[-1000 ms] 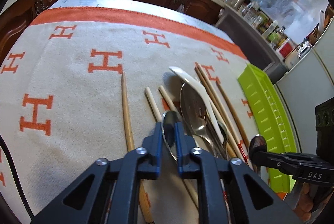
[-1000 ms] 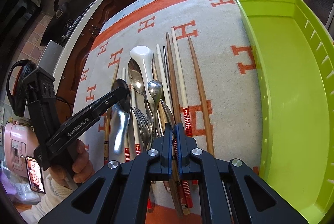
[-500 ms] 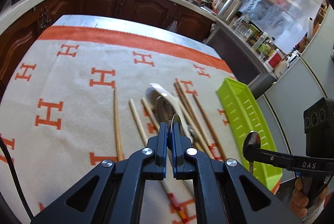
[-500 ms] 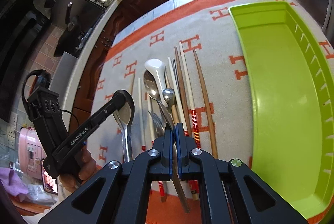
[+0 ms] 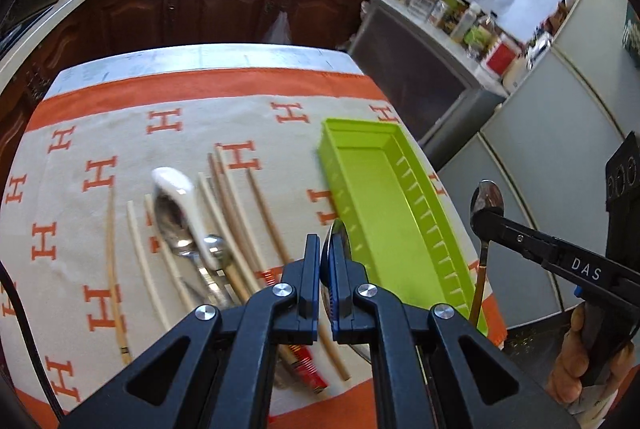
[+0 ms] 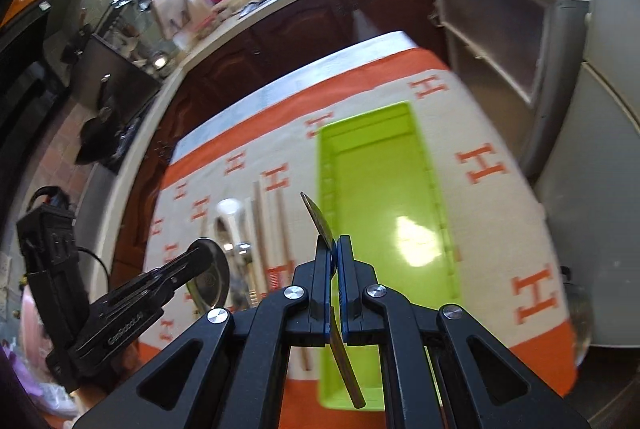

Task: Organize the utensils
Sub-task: 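Carry both spoons into the green tray and open both tools to release them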

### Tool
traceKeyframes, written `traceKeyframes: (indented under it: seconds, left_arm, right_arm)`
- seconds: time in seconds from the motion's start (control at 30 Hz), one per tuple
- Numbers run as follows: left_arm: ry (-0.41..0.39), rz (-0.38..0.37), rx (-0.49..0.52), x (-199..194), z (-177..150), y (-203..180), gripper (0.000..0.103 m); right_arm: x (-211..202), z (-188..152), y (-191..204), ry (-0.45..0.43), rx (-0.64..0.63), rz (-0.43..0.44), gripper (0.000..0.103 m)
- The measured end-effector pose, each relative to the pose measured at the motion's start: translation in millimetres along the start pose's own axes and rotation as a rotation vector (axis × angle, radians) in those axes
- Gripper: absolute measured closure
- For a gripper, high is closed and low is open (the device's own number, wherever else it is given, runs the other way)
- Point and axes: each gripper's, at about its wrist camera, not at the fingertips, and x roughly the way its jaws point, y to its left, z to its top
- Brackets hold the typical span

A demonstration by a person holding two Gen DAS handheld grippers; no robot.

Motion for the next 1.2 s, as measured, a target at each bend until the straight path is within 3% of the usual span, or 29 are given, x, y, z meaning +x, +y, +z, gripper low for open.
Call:
traceKeyframes:
  seconds: [0.13,0.3,0.43,0.5,0.67,0.77,0.93,1.2]
  left_arm:
    - [0.049,0.006,0.061,28,7,-37,0.101]
    - [0.120,0.036,0.127,66,10,-70,0.101]
    - [0.179,0.074,0.141,89,3,-78,0.101]
    - [0.195,0.108,0.141,92,0,-79,0.091]
    - [0.180,0.109,0.136,82,-4,-79,0.082]
    - [0.142,0.178,0.139,70,-5,-81,0.037]
    - [0.081,0.216,0.155,52,-5,-77,0.036]
    - [0.066,0.247,0.131,39,-9,-64,0.036]
  right_arm:
    - [14,4,-31,0.047,0.015,-0.055,0.100]
    - [40,3,-60,0.122,0.036,-0.056,0.099]
    - [49,-2,-79,0.140,0.091,-0.021,0.084]
    - [47,-4,-83,0.124,0.086,-0.032,0.080]
    - [52,-5,-87,0.116,0.099,-0.007,0.077]
    - [56,-5,-76,0.111,0.098,-0.004,0.074]
    - [58,-5,-69,0.104,0.098,0.006,0.069]
    - [64,-9,-60,0.122,0.087,0.003,0.069]
